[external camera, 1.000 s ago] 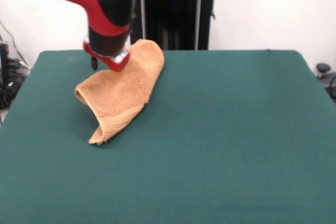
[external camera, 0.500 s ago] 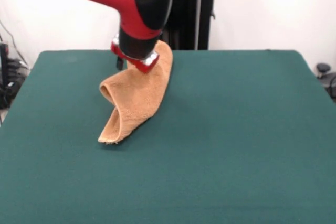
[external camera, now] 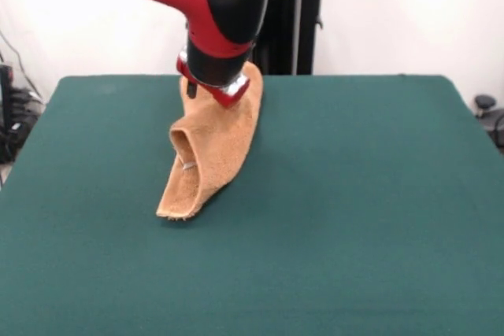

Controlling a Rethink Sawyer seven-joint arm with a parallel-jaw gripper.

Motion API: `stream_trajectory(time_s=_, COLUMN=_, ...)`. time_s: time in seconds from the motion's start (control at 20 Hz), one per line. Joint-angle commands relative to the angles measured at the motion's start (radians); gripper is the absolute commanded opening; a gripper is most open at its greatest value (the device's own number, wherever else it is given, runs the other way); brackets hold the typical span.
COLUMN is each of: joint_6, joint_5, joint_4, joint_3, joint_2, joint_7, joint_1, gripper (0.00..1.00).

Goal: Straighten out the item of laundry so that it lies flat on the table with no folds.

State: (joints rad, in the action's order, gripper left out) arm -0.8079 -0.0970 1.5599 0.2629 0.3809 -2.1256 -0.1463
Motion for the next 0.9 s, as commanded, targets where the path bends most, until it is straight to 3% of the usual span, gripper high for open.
stream_trajectory(time_s=0.05, joint_6=-0.06, joint_5=0.119, joint_4=-0.063, joint_3=-0.001, joint_2=-0.044, joint_7=-0.35, joint_1=0.099, gripper=1.0)
stream_trajectory(time_s=0.45, joint_6=-0.055, joint_5=0.204, joint_4=-0.136, joint_3=0.069, joint_2=-0.146, joint_7=-0.448, joint_1=0.208, gripper=1.0)
stream_trajectory(time_s=0.9, joint_6=-0.031, joint_5=0.244, joint_4=-0.114, joint_3=0.076, joint_2=-0.154, joint_7=-0.43, joint_1=0.22, gripper=1.0)
